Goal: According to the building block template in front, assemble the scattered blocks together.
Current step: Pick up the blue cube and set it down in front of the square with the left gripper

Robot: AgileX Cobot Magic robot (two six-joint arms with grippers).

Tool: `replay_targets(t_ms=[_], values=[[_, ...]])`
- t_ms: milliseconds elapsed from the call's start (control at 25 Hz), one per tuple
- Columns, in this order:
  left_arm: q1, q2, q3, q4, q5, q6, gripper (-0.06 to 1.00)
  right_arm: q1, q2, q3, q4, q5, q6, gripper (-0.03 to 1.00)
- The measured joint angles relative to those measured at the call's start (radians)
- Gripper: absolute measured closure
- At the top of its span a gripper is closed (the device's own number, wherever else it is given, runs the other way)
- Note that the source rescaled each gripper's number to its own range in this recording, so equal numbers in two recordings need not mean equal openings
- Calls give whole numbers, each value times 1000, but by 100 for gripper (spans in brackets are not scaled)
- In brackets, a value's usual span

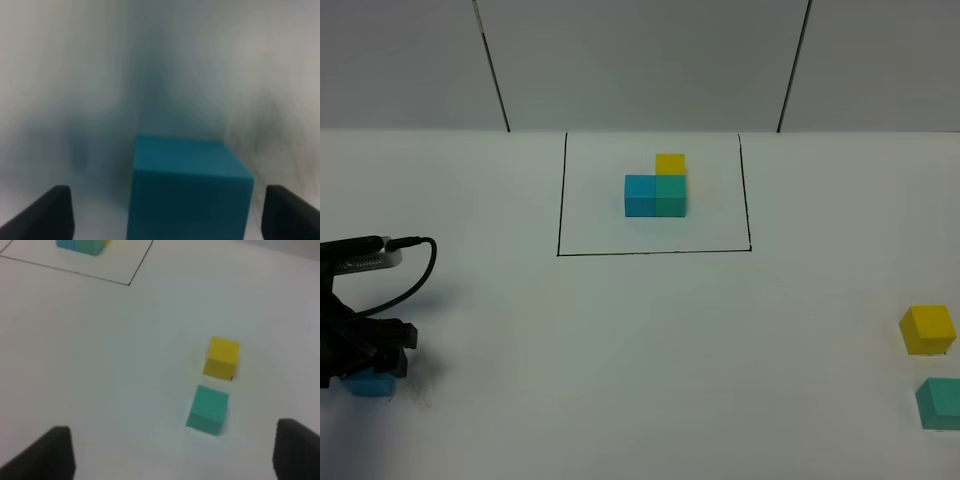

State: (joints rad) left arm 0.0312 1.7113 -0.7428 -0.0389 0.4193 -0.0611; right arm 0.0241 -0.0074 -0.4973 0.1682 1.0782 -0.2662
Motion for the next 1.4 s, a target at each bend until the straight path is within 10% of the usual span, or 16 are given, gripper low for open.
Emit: replay_targets(t_ms=[200, 360, 600, 800, 1080, 1400], values=[[0, 7, 0, 0, -7, 0, 27, 0, 0, 0, 0, 0, 0, 31], [0, 7, 0, 0, -18, 0, 94, 0, 0, 0, 0, 0, 0, 31], [0, 7, -5, 0, -17, 36, 93, 0, 0, 0, 0, 0, 0, 31], [-46, 8, -141, -26, 196, 217, 93, 0, 0, 0, 0, 0, 0, 31], [-286, 8, -434, -118, 441, 595, 93, 0, 0, 0, 0, 0, 0, 31], [-545, 17, -537, -37, 498, 875, 93, 0, 0, 0, 0, 0, 0, 31]])
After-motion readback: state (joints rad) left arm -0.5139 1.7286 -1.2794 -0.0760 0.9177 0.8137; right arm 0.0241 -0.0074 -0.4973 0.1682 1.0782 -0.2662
